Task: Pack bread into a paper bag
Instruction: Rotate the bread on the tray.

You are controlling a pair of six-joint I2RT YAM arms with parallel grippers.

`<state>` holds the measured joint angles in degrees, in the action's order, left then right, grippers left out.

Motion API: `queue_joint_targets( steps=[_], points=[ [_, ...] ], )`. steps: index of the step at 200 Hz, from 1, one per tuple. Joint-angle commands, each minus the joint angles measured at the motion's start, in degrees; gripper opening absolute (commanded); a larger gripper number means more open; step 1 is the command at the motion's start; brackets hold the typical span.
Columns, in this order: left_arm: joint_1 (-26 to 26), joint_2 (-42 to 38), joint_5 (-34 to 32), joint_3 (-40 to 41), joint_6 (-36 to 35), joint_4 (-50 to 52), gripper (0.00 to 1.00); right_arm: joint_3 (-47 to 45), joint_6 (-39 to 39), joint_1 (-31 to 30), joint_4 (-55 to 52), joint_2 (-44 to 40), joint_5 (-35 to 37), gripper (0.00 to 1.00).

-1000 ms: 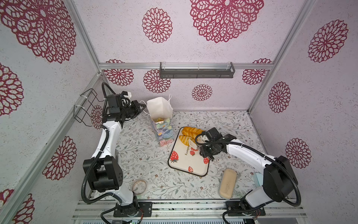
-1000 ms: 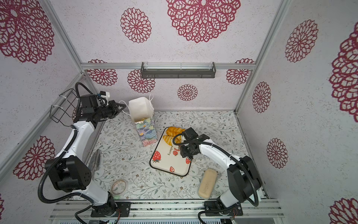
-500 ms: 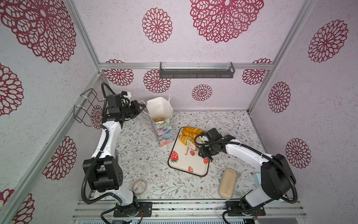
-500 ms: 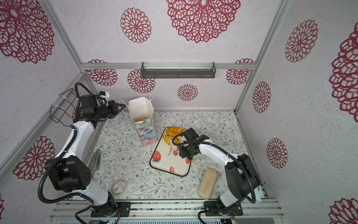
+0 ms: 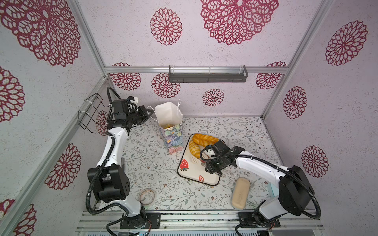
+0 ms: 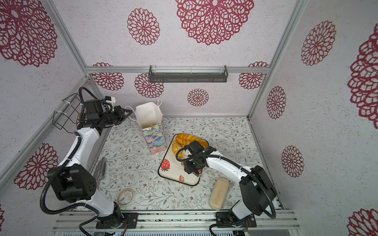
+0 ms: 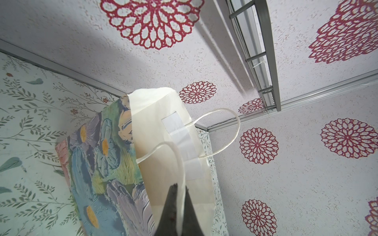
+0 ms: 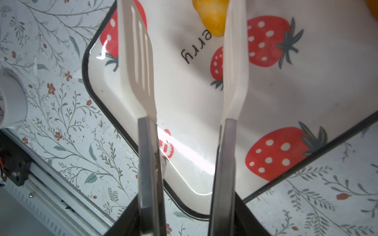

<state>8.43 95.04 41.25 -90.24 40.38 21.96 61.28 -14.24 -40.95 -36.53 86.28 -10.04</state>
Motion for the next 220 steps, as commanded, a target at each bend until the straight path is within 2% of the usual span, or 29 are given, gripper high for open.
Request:
queue_joint_targets(
  steps=[1,44,120,220],
  points=[
    [0.5,-1.1,0.0,0.2,0.0,-0.6,0.00,2.1,-1.2,0.5,-2.9,-3.4,4.4,0.54],
    [0.5,-1.0,0.1,0.3,0.2,-0.8,0.00,6.2,-0.6,0.6,-2.6,-1.7,6.1,0.54],
    [0.5,-0.6,-0.5,-0.8,-0.8,1.2,0.00,16.6,2.8,2.6,-2.3,10.0,9.5,0.57],
    [0.6,0.1,-1.0,-1.7,-1.7,3.2,0.00,17.1,2.6,2.3,-0.5,11.5,5.2,0.57]
  ],
)
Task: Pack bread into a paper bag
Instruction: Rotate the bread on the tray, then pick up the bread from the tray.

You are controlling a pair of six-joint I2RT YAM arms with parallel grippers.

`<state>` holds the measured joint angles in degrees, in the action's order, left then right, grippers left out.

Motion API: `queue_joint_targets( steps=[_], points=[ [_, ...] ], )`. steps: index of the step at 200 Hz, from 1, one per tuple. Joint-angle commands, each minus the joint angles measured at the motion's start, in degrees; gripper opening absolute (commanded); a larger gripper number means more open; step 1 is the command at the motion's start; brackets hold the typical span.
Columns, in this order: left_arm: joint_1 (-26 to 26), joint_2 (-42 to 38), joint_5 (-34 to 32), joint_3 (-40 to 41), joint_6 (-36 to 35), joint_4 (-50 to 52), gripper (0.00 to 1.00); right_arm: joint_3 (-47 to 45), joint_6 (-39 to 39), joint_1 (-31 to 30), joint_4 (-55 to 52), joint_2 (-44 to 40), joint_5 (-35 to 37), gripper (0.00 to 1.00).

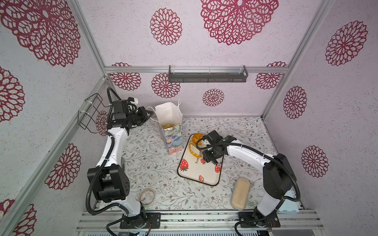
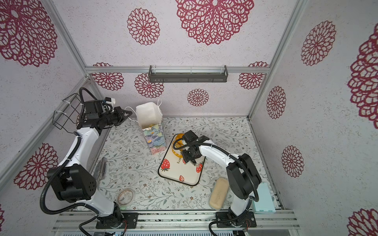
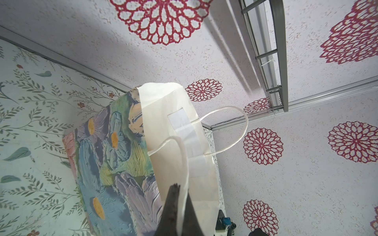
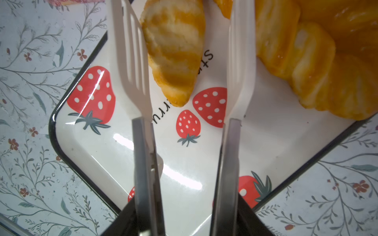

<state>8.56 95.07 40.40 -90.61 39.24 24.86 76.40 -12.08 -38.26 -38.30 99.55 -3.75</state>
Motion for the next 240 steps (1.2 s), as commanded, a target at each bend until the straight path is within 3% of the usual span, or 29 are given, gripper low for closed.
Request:
queue_joint_targets(
  steps=[1,91,240],
  points=[
    [0.4,0.1,-0.1,-1.3,-0.5,0.3,0.00,1.9,0.4,-0.4,1.3,-1.8,-1.0,0.57],
    [0.4,-0.1,0.1,-1.2,-0.5,-0.1,0.00,1.6,0.0,-0.9,0.9,-3.0,-1.0,0.57],
    [0.8,-0.2,0.1,-1.2,-0.3,-0.2,0.00,5.5,0.9,-1.9,0.9,3.3,-1.2,0.57]
  ],
)
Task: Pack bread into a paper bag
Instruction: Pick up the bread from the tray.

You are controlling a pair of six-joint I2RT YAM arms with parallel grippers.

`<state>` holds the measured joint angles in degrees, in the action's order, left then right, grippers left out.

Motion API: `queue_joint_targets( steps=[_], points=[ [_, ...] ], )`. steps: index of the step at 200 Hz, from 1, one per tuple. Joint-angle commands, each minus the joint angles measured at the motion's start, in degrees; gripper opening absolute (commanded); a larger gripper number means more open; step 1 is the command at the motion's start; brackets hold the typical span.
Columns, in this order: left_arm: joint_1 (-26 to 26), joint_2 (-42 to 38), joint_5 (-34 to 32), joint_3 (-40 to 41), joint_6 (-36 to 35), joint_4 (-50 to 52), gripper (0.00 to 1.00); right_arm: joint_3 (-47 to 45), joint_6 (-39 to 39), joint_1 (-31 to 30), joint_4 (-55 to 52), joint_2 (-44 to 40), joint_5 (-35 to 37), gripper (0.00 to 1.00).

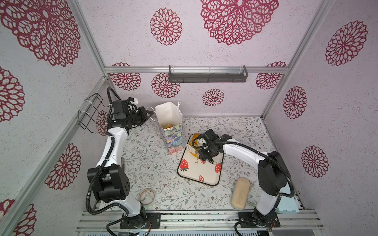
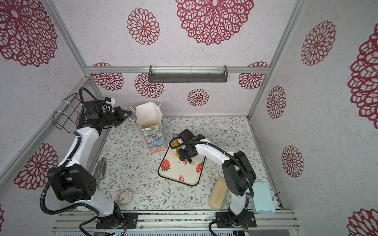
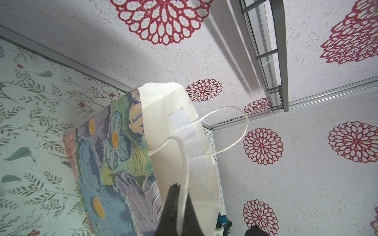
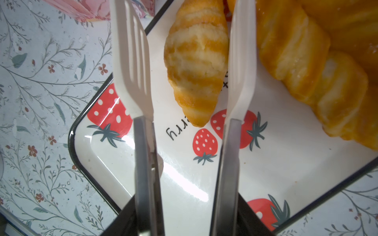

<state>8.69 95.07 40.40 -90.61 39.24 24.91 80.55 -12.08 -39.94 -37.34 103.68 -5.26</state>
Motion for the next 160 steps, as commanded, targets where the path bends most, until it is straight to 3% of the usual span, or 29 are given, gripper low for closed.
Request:
queue_joint_targets(
  steps=[1,68,160],
  points=[
    [0.6,-0.2,0.1,-1.2,-0.3,-0.2,0.00,1.3,0.9,-0.2,-0.1,-0.8,0.4,0.57],
    [0.6,-0.1,0.3,-1.0,0.1,-0.5,0.00,-0.7,0.1,-0.3,-1.8,-4.5,4.0,0.57],
    [0.7,-0.1,0.2,-1.0,0.1,-0.7,0.00,0.8,0.4,-0.9,-2.3,-1.3,4.2,0.57]
  ],
)
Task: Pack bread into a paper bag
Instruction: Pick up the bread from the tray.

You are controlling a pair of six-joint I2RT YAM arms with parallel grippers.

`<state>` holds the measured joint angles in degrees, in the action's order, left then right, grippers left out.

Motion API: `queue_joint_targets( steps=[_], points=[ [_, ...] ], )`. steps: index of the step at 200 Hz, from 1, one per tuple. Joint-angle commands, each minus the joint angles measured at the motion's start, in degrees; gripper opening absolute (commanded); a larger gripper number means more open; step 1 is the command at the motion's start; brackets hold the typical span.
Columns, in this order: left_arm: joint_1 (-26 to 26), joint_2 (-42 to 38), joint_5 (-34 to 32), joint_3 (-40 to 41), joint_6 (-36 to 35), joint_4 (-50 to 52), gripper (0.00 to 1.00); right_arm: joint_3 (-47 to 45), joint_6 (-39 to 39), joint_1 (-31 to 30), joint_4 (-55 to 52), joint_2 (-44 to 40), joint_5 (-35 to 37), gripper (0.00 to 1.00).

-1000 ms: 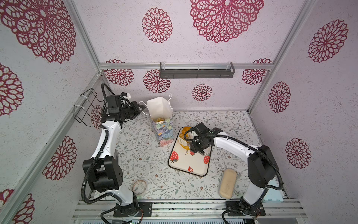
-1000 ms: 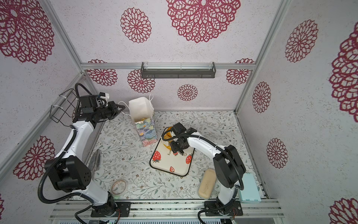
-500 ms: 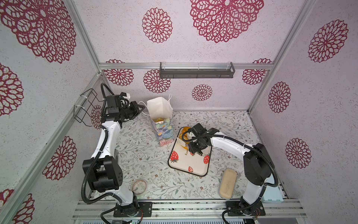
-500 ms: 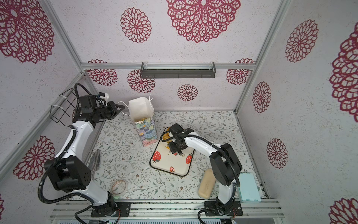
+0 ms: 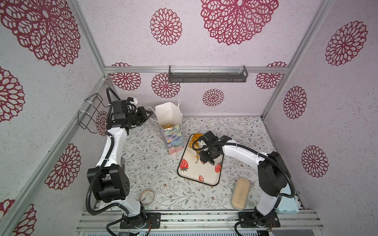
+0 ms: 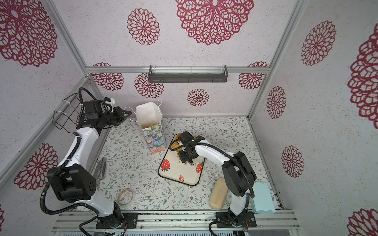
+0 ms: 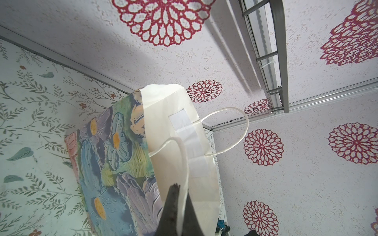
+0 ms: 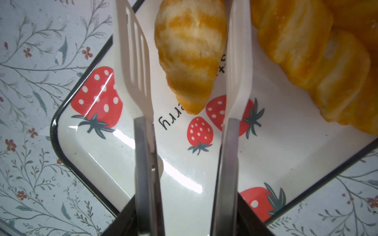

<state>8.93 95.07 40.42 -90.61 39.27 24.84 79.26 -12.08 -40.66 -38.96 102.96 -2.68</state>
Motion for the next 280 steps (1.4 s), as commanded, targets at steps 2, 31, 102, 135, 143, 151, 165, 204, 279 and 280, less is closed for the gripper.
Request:
queue_joint_targets(
  steps=[2,31,102,135,143,151,165,204,279,280],
  points=[
    [0.5,-0.1,0.2,-1.0,0.1,-0.6,0.00,2.1,0.4,-0.2,-0.7,-0.6,1.6,0.56],
    [0.5,-0.1,0.3,-0.9,0.2,-0.7,0.00,1.8,0.4,-0.2,-0.9,-1.1,1.8,0.53],
    [0.5,-0.1,0.2,-0.8,0.2,-0.7,0.00,0.3,0.2,-0.2,-0.5,-4.1,2.8,0.40],
    [0.5,-0.1,0.2,-0.8,0.3,-0.8,0.00,-0.5,-0.3,-0.1,-0.3,-7.9,4.0,0.38],
    [0.5,-0.1,0.2,-0.8,0.3,-0.8,0.00,-0.6,-0.4,-0.1,-0.5,-8.8,4.2,0.38],
    [0.4,-0.1,0.2,-0.7,0.3,-0.8,0.00,-0.6,-0.6,-0.1,-0.6,-9.7,4.5,0.37],
    [0.5,0.0,0.2,-0.7,0.4,-0.8,0.00,-0.7,-0.9,-0.1,-0.8,-11.0,4.9,0.36],
    [0.4,0.1,0.1,-0.5,0.4,-0.9,0.00,-0.2,-1.7,0.0,-1.6,-14.2,6.2,0.34],
    [0.4,0.0,0.1,-0.5,0.4,-1.0,0.00,6.4,-2.1,0.0,-3.8,-17.8,7.1,0.34],
    [0.5,0.0,0.1,-0.5,0.4,-1.0,0.00,6.5,-2.1,0.0,-3.8,-17.9,7.1,0.34]
  ],
)
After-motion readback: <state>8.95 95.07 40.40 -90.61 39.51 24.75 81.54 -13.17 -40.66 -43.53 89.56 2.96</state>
